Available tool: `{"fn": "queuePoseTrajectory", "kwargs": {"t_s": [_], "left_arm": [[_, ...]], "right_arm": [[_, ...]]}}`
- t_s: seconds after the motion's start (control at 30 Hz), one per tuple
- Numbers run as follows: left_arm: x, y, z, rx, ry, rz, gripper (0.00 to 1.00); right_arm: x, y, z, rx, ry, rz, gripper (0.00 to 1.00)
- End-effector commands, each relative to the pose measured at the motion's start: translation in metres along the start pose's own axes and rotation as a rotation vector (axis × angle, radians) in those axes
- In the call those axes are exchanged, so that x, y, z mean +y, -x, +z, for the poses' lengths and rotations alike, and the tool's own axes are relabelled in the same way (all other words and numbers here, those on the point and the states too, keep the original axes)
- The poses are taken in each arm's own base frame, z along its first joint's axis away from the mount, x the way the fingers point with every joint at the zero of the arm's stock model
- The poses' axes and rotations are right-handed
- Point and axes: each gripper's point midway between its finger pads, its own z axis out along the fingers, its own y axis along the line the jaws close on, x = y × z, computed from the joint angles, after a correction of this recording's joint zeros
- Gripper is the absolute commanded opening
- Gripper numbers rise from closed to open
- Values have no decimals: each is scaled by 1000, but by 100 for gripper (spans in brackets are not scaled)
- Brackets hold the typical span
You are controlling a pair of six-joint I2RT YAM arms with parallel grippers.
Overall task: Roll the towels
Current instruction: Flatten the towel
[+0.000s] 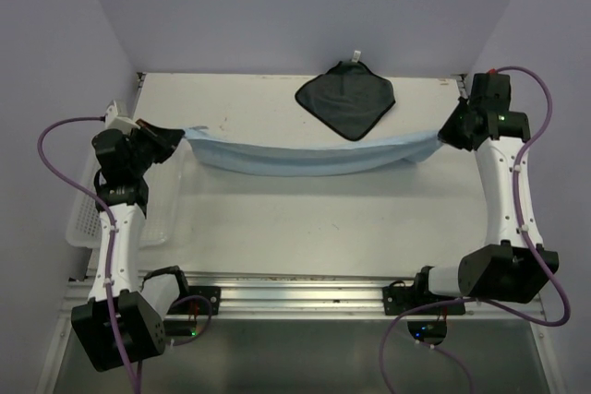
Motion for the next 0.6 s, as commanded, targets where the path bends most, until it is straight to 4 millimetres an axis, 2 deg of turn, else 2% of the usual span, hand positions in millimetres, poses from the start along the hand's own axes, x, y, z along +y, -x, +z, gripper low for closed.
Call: {"fn": "queuePoseTrajectory", "kwargs": {"t_s": [0.0, 0.1, 0.13, 0.17, 0.27, 0.4, 0.53, 0.57], "left_arm": [[-14, 19, -5, -51, -31, 16, 0], [-21, 23, -3, -48, -54, -11, 0], [-31, 32, -3, -73, -85, 1, 0], [-35, 36, -3, -80, -98, -8, 0], [-51, 50, -4, -104, -140, -16, 0], [-72, 64, -14, -142, -197, -23, 0], [-83, 64, -28, -166, -227, -35, 0], [-89, 64, -37, -182, -241, -36, 0]], "right_arm": [[10, 27, -12, -88, 41, -11, 0], [17, 39, -22, -116, 68, -14, 0], [19, 42, -25, -123, 72, -17, 0], [22, 50, -33, -147, 85, -17, 0], [28, 60, -48, -166, 106, -33, 0], [20, 58, -62, -165, 76, -52, 0], [11, 51, -78, -186, 63, -47, 0], [9, 46, -79, -180, 57, -48, 0]]}}
